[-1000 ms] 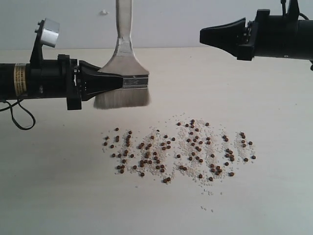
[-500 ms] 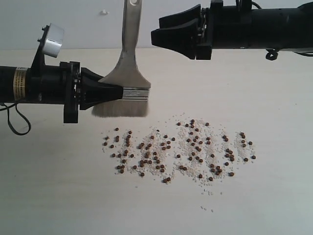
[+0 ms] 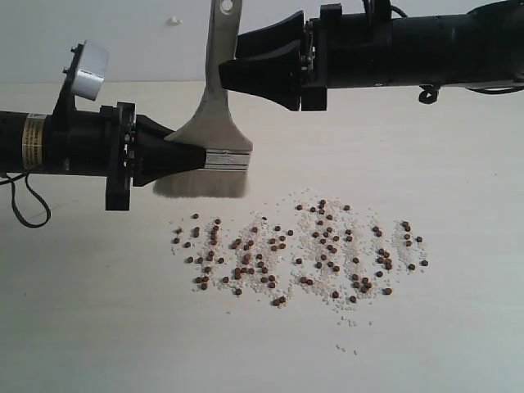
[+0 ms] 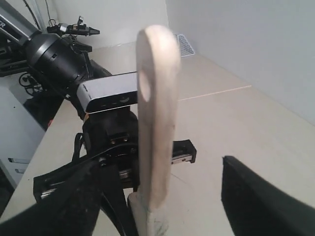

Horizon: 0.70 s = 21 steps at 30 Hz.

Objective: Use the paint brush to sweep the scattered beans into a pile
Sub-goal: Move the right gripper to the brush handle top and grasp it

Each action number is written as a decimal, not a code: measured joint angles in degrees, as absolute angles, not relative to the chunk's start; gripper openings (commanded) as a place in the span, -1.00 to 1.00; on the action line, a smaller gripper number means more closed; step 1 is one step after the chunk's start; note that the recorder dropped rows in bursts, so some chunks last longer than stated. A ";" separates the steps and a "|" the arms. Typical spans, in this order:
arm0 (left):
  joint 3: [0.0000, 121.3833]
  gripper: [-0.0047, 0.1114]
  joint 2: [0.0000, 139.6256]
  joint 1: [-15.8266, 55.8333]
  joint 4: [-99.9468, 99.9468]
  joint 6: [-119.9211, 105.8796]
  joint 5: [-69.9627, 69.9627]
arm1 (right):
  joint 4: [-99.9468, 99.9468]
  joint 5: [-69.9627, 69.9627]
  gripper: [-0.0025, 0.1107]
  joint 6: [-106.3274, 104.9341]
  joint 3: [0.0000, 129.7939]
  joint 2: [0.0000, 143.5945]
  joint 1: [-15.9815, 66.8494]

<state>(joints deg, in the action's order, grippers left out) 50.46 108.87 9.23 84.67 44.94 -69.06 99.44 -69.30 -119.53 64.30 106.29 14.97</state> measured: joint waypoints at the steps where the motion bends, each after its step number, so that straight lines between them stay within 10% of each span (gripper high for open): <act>1: 50.46 -0.92 108.87 9.23 84.67 44.94 -69.06 | 99.44 -69.30 0.19 -119.53 64.76 106.29 15.11; 21: 50.46 -0.92 108.87 9.23 84.44 44.13 -69.06 | 99.56 -69.60 0.16 -115.51 73.23 109.76 19.94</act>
<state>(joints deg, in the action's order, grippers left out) 50.46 108.87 9.23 84.44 44.13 -69.06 99.56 -69.60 -115.51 73.23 109.76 19.94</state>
